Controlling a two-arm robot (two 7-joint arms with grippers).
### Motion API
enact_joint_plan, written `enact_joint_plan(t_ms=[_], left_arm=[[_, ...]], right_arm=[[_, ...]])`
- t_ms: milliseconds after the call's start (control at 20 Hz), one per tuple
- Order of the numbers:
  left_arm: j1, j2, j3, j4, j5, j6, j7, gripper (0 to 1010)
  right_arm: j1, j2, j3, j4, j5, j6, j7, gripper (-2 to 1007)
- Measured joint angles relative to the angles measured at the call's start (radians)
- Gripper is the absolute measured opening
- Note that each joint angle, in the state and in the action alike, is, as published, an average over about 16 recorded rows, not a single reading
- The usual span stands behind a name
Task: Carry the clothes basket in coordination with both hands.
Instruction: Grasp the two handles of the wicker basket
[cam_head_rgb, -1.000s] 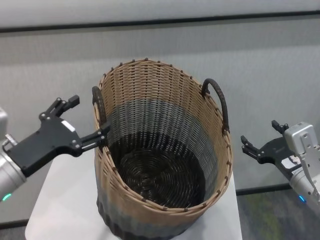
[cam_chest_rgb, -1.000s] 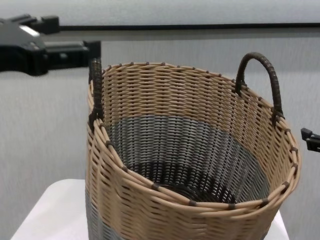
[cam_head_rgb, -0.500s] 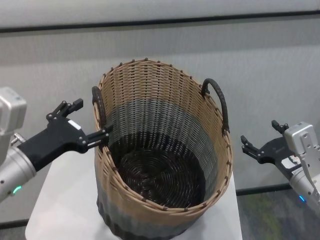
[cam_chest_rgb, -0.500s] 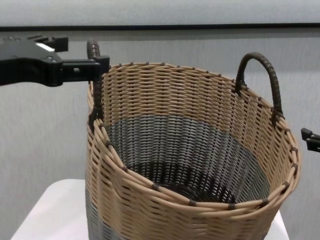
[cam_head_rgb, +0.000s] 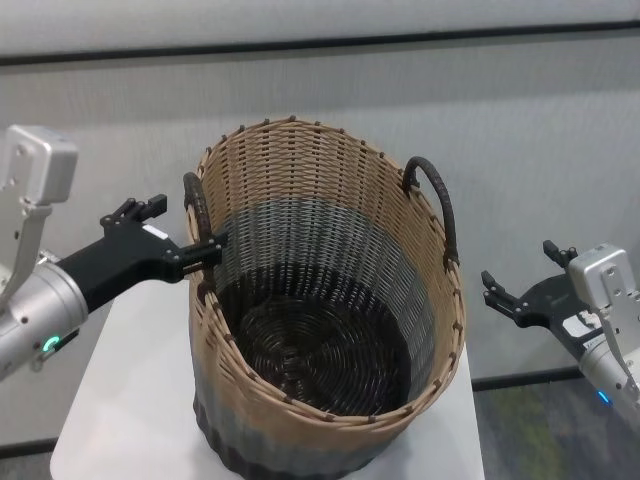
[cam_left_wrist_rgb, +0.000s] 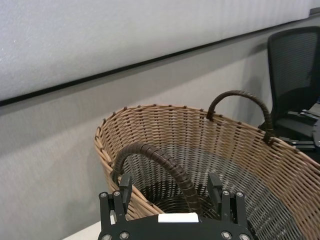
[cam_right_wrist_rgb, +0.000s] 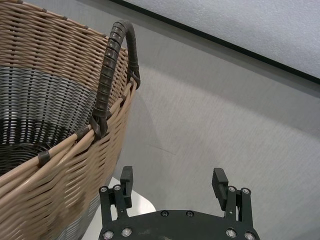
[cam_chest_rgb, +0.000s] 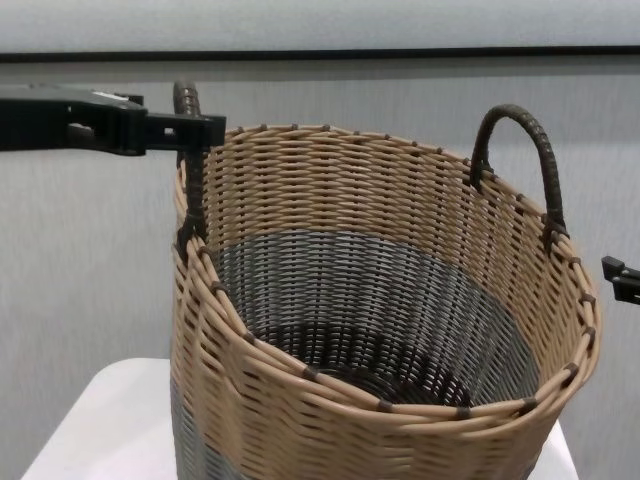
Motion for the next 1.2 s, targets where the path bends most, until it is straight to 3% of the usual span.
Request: enact_joint_plan(t_ms=[200,550,850,1200], left_arm=[[-0.027,-0.025,0.005,0.015,-0.001,0.060,0.013,1002],[-0.066,-0.065,0.016,0.060,0.009,0.113,0.016,1002],[-0.090,-0.091,0.023,0.100,0.018,0.132,0.011,1002],[-0.103,-0.110,0.024,0.129,0.037,0.131,0.009,1002]], right_arm=[[0.000,0.000,0.000,0.000,0.000,0.000,0.000,1001],[0.000,0.000,0.000,0.000,0.000,0.000,0.000,1001],[0.000,0.000,0.000,0.000,0.000,0.000,0.000,1001],[0.000,0.000,0.000,0.000,0.000,0.000,0.000,1001]])
